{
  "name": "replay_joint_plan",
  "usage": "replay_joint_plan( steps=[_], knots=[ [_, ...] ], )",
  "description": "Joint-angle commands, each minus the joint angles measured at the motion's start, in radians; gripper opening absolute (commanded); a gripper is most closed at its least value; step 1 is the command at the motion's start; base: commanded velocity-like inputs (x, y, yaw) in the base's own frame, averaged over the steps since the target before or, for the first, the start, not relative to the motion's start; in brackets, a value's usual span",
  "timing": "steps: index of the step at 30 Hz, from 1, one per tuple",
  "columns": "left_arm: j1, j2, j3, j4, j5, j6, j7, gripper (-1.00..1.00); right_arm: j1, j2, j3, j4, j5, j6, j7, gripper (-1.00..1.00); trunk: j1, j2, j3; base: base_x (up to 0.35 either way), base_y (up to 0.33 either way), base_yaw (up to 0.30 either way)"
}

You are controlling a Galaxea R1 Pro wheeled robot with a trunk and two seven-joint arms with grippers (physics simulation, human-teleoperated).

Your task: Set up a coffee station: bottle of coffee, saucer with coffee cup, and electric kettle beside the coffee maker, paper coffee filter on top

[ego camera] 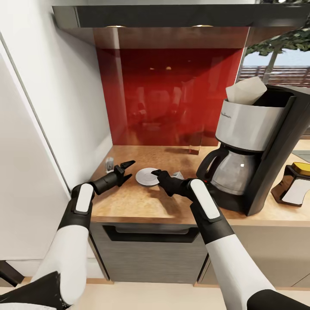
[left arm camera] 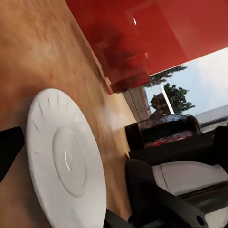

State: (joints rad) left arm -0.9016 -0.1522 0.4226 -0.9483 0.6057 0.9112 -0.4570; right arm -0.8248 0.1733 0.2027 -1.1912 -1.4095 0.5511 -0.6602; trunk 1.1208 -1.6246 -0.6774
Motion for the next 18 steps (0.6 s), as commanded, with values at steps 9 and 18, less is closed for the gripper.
replay_joint_plan(
  steps=[9, 18],
  knots=[
    [-0.046, -0.004, 0.003, 0.072, -0.004, -0.044, -0.005, 1.0, 0.0, 0.0, 0.0, 0.015, -0.005, 0.004, -0.01, 1.0, 0.0, 0.0, -0.001, 0.0, 0.0, 0.0],
    [-0.051, -0.004, 0.004, 0.084, -0.004, -0.055, -0.005, 1.0, 0.0, 0.0, 0.0, 0.015, -0.006, 0.004, -0.01, 1.0, 0.0, 0.0, -0.001, 0.0, 0.0, 0.0]
  ],
)
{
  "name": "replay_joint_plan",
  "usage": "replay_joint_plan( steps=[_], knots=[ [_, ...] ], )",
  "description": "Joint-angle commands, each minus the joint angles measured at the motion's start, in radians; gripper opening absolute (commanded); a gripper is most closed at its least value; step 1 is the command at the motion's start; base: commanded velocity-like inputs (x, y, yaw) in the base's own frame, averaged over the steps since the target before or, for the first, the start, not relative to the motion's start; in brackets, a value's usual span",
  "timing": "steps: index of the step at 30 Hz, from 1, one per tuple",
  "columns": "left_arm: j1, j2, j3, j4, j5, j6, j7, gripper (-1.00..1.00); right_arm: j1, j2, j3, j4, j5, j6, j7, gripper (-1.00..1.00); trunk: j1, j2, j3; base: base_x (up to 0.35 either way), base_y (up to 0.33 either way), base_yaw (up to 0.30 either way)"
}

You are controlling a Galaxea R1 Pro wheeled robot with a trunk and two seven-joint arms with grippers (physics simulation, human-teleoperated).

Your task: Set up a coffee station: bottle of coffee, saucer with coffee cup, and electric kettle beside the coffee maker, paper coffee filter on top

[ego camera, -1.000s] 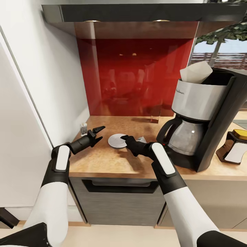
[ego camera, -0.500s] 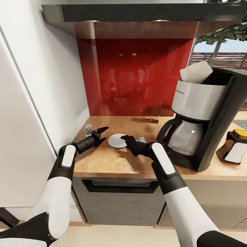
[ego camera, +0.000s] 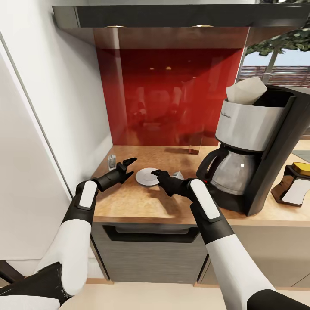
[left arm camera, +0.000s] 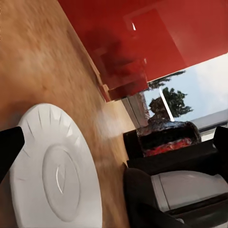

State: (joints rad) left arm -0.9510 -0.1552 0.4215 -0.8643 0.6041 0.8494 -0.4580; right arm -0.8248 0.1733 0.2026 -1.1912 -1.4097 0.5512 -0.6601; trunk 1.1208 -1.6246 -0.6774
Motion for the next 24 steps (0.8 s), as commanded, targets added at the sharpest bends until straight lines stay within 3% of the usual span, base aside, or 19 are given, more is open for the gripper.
replay_joint_plan(
  steps=[1, 14, 24],
  knots=[
    [-0.001, -0.002, 0.005, 0.001, -0.003, 0.006, -0.004, 1.0, 0.0, 0.0, 0.0, 0.015, -0.005, 0.004, -0.01, 1.0, 0.0, 0.0, -0.001, 0.0, 0.0, 0.0],
    [-0.023, -0.004, 0.004, 0.094, -0.001, 0.012, -0.007, 1.0, 0.0, 0.0, 0.0, 0.015, -0.005, 0.004, -0.01, 1.0, 0.0, 0.0, -0.001, 0.0, 0.0, 0.0],
    [-0.025, -0.011, 0.005, 0.106, -0.001, 0.023, -0.011, 1.0, 0.0, 0.0, 0.0, 0.015, -0.005, 0.004, -0.01, 1.0, 0.0, 0.0, -0.001, 0.0, 0.0, 0.0]
  ],
)
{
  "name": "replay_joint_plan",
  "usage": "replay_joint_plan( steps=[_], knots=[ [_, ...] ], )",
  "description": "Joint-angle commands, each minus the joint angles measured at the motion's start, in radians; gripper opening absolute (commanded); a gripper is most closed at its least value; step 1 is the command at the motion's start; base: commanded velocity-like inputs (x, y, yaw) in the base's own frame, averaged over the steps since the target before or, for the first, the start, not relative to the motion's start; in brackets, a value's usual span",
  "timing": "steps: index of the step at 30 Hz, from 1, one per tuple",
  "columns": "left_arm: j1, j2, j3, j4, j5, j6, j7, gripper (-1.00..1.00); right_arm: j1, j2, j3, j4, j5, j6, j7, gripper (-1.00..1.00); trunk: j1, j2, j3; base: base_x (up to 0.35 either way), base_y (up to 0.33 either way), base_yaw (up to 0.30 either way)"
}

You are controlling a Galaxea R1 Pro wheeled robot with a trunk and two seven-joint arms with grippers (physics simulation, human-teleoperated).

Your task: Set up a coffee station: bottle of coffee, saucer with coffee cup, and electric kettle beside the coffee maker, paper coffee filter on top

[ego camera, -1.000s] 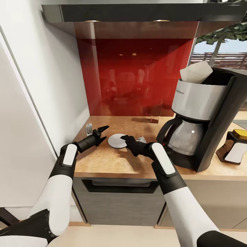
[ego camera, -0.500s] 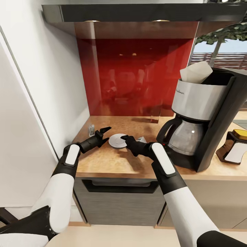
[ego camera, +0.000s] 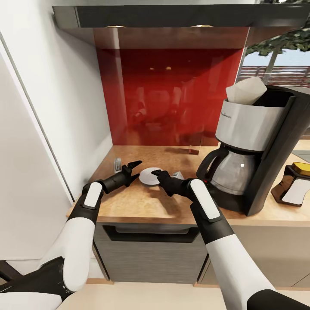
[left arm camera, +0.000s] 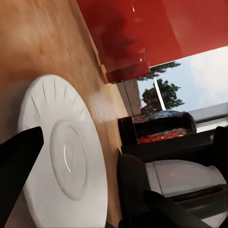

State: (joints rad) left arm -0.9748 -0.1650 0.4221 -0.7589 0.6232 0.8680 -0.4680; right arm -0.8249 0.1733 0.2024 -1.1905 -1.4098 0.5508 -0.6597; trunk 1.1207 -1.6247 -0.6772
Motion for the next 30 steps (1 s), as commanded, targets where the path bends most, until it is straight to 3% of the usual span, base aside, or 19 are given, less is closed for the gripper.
replay_joint_plan(
  steps=[1, 8, 15, 30],
  knots=[
    [-0.001, -0.002, 0.004, 0.001, -0.02, 0.006, -0.001, 1.0, 0.0, 0.0, 0.0, 0.014, -0.005, 0.005, -0.011, 1.0, 0.0, 0.0, -0.001, 0.0, 0.0, 0.0],
    [-0.001, -0.002, 0.004, 0.003, -0.02, 0.012, -0.002, 1.0, 0.0, 0.0, 0.0, 0.014, -0.005, 0.005, -0.01, 1.0, 0.0, 0.0, -0.001, 0.0, 0.0, 0.0],
    [-0.001, -0.002, 0.004, 0.003, -0.019, 0.073, -0.004, 1.0, 0.0, 0.0, 0.0, 0.014, -0.005, 0.005, -0.01, 1.0, 0.0, 0.0, -0.001, 0.0, 0.0, 0.0],
    [-0.001, -0.001, 0.006, 0.015, -0.019, 0.09, -0.006, 1.0, 0.0, 0.0, 0.0, 0.014, -0.006, 0.005, -0.01, 1.0, 0.0, 0.0, -0.001, 0.0, 0.0, 0.0]
  ],
)
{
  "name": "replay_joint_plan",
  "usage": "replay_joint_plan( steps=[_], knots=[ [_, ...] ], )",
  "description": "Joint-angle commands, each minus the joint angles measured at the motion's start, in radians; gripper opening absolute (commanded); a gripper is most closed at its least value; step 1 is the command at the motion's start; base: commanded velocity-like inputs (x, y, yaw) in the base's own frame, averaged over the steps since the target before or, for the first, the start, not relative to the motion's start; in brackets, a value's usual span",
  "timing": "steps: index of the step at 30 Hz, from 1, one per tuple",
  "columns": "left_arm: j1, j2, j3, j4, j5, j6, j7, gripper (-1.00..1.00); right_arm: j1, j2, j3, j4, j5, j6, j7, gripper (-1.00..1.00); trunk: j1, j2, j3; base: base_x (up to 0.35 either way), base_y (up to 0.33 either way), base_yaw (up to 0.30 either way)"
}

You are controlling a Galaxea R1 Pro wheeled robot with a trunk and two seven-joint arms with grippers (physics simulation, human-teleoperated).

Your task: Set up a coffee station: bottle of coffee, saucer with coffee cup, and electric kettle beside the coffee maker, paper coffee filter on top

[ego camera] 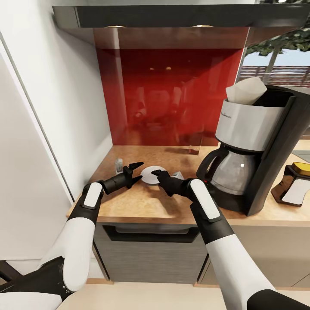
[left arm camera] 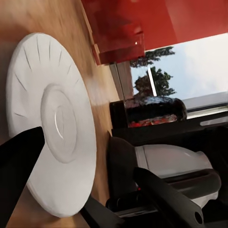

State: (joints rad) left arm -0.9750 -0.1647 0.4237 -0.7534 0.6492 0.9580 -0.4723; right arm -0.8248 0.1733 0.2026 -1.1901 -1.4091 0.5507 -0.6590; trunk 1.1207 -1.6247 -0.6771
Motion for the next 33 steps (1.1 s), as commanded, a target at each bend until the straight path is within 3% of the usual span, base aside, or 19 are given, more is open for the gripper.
replay_joint_plan(
  steps=[1, 15, 22, 33],
  knots=[
    [-0.001, -0.001, 0.004, 0.01, -0.045, 0.0, -0.002, 1.0, 0.0, 0.0, 0.0, 0.014, -0.007, 0.005, -0.011, 1.0, 0.0, 0.0, -0.001, 0.0, 0.0, 0.0],
    [-0.001, 0.008, 0.006, -0.038, -0.045, -0.003, -0.004, 1.0, -0.001, 0.0, 0.0, 0.011, -0.007, 0.005, -0.01, 1.0, 0.0, 0.0, -0.001, 0.0, 0.0, 0.0],
    [-0.001, 0.034, 0.009, -0.066, -0.045, -0.005, -0.003, 1.0, -0.005, 0.0, 0.0, 0.01, -0.007, 0.005, -0.01, 1.0, 0.0, 0.0, -0.001, 0.0, 0.0, 0.0],
    [-0.001, 0.037, 0.009, -0.059, -0.046, -0.007, -0.003, 1.0, -0.019, -0.001, -0.001, 0.012, -0.005, 0.004, 0.009, 1.0, 0.0, 0.0, -0.001, 0.0, 0.0, 0.0]
  ],
)
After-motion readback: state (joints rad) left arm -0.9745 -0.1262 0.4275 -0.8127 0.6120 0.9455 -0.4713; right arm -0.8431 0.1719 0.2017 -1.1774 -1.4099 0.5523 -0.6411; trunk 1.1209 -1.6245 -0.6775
